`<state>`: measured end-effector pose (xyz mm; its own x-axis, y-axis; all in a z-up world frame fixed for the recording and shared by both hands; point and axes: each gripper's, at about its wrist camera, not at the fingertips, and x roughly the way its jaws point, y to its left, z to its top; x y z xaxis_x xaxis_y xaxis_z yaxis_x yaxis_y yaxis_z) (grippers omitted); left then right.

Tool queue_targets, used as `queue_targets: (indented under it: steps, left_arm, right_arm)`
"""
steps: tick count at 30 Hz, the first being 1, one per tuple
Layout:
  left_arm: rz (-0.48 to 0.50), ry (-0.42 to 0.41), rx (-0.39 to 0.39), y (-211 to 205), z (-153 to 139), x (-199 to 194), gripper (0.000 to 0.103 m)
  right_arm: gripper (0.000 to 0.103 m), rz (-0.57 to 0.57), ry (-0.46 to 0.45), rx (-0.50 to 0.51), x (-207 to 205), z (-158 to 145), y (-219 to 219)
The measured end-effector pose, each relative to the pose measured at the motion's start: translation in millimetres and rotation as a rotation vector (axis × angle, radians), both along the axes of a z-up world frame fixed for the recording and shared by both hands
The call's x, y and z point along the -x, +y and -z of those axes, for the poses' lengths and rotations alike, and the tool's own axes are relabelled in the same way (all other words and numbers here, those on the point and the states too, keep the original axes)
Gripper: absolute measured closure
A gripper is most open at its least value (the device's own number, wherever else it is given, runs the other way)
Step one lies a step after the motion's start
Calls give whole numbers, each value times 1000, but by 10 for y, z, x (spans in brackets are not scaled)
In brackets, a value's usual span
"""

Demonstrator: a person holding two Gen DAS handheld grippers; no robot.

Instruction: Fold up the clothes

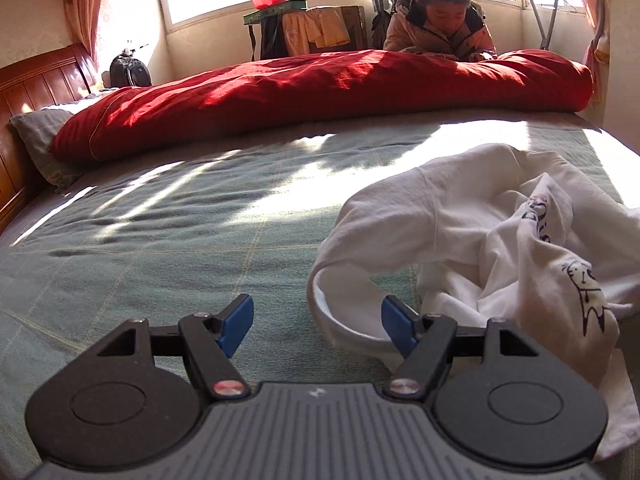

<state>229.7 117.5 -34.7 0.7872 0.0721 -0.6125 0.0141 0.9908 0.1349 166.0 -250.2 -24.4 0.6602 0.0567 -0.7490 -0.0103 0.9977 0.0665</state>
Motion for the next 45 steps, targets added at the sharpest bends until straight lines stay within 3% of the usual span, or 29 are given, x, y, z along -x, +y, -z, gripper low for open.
queue_targets:
  steps: [7, 9, 13, 15, 18, 28, 35, 39, 45]
  left_arm:
    - [48, -1, 10, -145, -23, 134, 27]
    - [51, 10, 16, -160, 0, 127, 27]
    - [50, 24, 37, -147, 31, 132, 27]
    - [51, 27, 42, -139, 39, 146, 27]
    - [50, 32, 44, -118, 48, 156, 24]
    - [69, 38, 124, -132, 31, 107, 24]
    - [34, 59, 72, -184, 80, 3, 24]
    - [70, 57, 99, -237, 65, 30, 24]
    - [108, 50, 80, -422, 15, 83, 24]
  right_arm:
    - [13, -86, -61, -38, -302, -193, 439]
    - [10, -113, -62, 8, -417, -187, 613]
    - [10, -29, 23, 238, -707, 101, 798]
    - [10, 27, 81, 273, -809, 256, 677]
    - [10, 68, 108, 205, -849, 270, 399]
    - [10, 249, 50, 245, -963, 100, -214]
    - [10, 448, 9, 307, -1095, 0, -756]
    - [10, 366, 19, 131, -933, -78, -978]
    - [9, 170, -27, -127, -551, -203, -925]
